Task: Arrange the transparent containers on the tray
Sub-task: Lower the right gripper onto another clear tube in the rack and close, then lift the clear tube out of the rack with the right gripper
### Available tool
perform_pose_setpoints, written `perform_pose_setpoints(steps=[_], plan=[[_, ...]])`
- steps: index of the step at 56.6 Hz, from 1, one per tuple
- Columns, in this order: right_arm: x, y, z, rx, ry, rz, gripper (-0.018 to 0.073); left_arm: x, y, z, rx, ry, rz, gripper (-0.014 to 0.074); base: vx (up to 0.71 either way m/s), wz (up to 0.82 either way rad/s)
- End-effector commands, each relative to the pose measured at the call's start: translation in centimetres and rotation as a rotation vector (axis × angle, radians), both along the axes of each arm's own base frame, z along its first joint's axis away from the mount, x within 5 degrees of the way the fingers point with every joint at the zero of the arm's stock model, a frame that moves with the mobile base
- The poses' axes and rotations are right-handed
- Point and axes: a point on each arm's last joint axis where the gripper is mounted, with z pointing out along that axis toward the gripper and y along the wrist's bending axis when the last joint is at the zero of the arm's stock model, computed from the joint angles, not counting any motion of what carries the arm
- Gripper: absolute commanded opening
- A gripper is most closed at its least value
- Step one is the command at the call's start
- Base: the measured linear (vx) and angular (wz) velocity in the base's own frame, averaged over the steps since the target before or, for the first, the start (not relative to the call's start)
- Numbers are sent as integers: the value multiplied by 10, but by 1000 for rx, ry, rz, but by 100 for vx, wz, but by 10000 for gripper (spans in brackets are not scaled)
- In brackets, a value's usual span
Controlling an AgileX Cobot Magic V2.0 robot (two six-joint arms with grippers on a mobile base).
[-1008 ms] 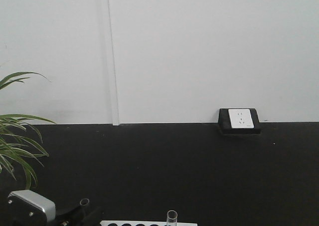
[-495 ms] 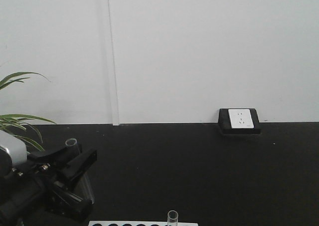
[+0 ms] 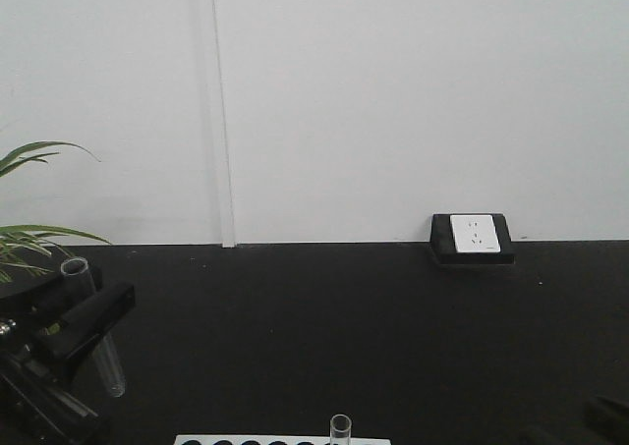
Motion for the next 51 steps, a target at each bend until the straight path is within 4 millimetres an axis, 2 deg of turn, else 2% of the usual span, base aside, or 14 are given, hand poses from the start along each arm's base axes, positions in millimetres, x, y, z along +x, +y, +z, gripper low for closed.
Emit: perform_pose_setpoints(steps=[1,12,19,38,51], plan=[[10,19,12,0,-121,76,477,-3,2,23,-64,-110,5,104,0,0],[25,63,-6,7,-130,186,477,-3,2,23,-76,-102,4,104,0,0],[35,82,-23,-4,-114,207,477,-3,2,23,-76,-102,4,104,0,0],[56,97,-47,50,-92,151,477,-3,2,22,-75,-101,4,104,0,0],[60,109,-61,38,-78,215,477,-3,2,22,-74,-102,4,104,0,0]])
